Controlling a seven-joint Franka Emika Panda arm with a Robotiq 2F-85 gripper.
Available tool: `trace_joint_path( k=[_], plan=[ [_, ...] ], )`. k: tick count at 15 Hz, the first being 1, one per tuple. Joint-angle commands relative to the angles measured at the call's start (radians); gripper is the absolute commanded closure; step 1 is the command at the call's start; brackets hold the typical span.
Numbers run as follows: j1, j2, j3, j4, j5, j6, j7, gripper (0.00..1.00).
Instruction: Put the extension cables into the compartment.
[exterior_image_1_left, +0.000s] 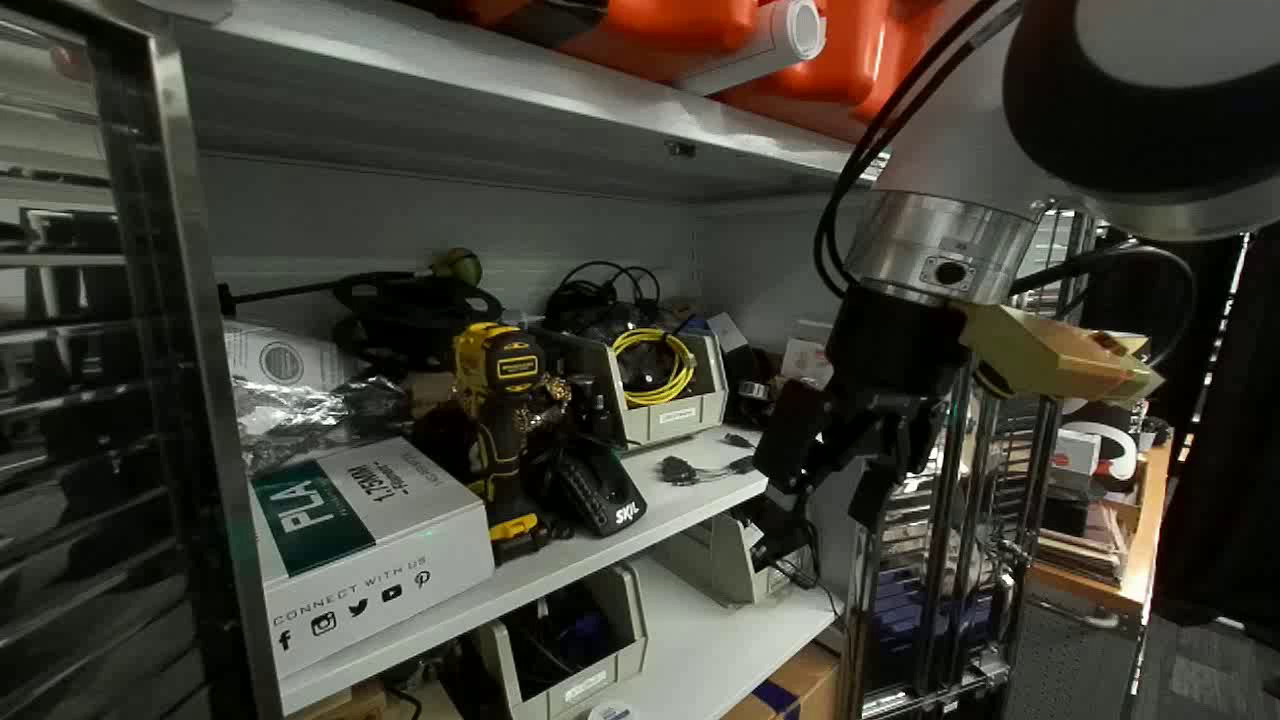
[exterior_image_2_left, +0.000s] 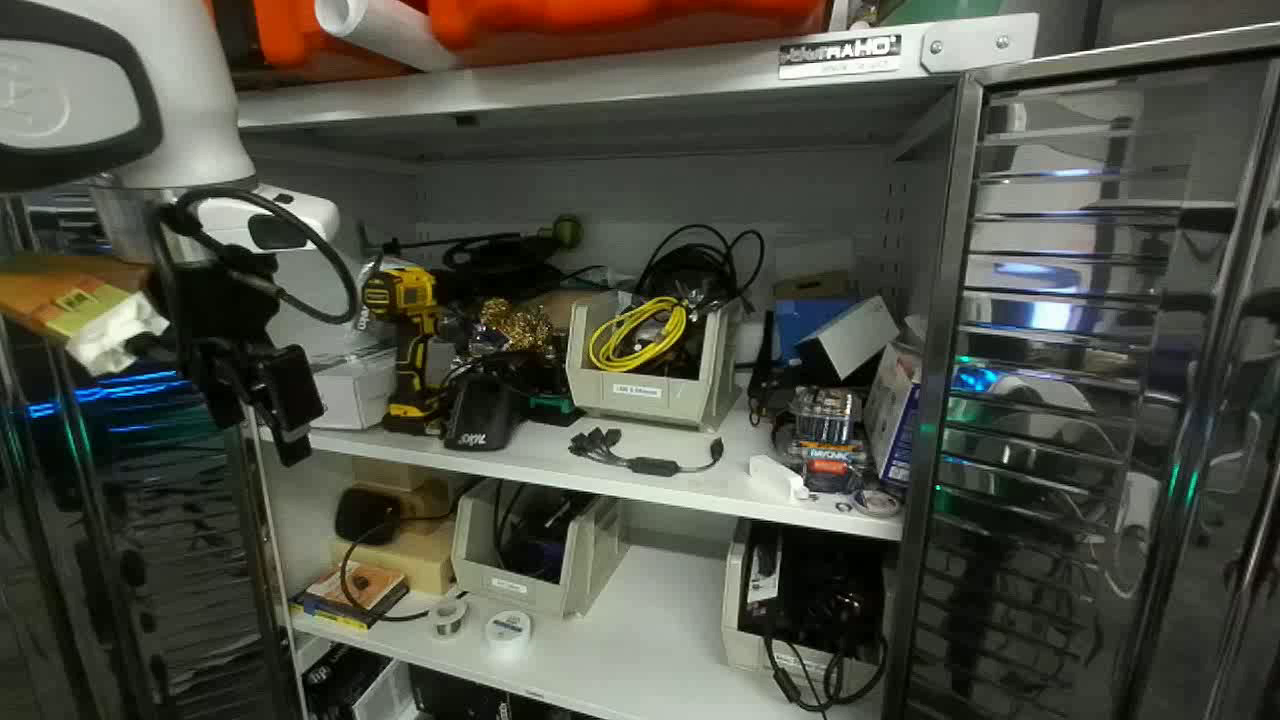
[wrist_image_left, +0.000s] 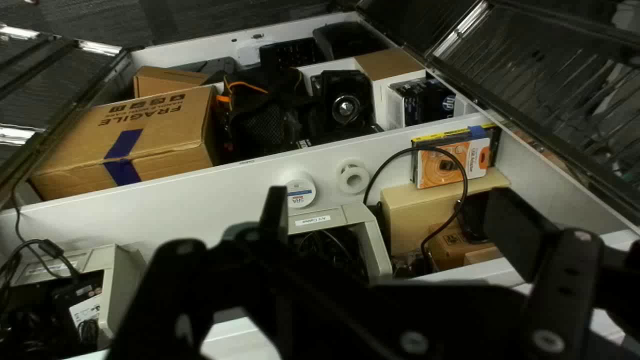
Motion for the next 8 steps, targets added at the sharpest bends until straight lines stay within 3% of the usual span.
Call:
trace_joint_path(
  k=[1,8],
  plan=[
    [0.004,0.000,-0.003,0.006,-0.003,-0.002,0.002,0.00],
    [0.004,-0.005,-0.003,0.010,-0.003,-0.002,0.002,0.00]
  ],
)
